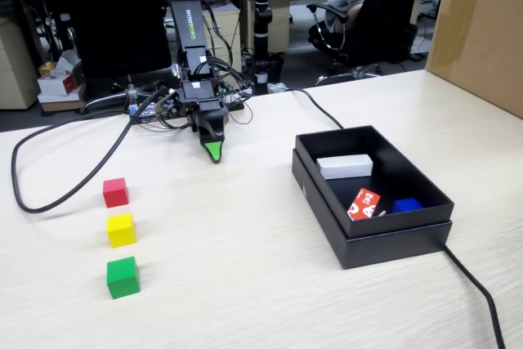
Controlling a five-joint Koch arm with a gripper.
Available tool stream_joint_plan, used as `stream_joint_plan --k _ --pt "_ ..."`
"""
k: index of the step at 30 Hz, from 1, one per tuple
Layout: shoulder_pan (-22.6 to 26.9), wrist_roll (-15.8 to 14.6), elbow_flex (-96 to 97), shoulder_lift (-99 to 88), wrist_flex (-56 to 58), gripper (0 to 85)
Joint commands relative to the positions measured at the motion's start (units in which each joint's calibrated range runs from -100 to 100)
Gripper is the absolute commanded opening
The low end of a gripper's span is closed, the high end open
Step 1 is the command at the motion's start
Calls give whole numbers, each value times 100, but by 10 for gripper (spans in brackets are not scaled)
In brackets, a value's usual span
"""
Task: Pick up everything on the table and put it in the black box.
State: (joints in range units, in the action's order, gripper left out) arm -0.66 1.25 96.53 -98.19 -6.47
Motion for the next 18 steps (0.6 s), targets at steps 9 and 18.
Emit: stream_joint_plan --k 9,18 --pt "-142 5 -1004 2 2215 476" --pt "-669 195 -3978 60 5921 475"
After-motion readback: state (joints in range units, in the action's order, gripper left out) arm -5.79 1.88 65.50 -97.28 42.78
